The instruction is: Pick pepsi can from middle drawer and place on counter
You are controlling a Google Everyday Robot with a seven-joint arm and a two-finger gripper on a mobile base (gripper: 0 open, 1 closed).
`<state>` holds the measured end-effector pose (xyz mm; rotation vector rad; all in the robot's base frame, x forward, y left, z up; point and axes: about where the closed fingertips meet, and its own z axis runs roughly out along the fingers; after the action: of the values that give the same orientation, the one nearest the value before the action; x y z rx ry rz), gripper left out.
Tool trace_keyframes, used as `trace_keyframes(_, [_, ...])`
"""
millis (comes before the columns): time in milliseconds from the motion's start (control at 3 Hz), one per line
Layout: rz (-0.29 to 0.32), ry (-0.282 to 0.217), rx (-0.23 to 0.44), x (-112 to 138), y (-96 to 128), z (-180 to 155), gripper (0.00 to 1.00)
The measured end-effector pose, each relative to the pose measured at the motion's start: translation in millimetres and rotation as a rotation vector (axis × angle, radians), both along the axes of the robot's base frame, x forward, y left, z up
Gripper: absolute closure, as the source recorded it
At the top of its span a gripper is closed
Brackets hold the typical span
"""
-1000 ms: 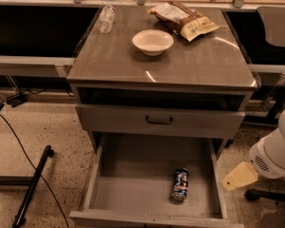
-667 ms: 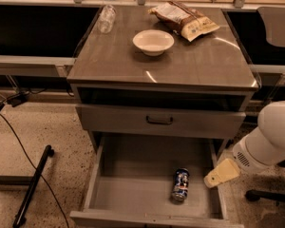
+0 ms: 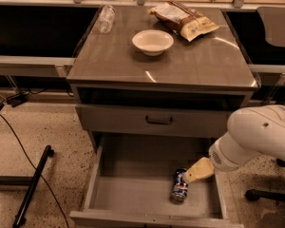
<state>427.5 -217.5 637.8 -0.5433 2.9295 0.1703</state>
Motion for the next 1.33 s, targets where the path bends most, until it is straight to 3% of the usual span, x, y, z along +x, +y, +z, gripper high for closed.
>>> trace_keyframes(333, [0.000, 0.001, 0.000, 0.0, 0.2, -0.2, 0.00])
trace_keyframes(667, [0.051, 0.078, 0.067, -0.6, 25.1, -23.5, 0.00])
trace_keyframes(1000, [0.124, 0.188, 0.090, -10.2, 89.4, -79.6, 0.00])
trace_keyframes(1333, [0.096, 0.276, 0.159, -23.7, 122.5, -114.1, 0.00])
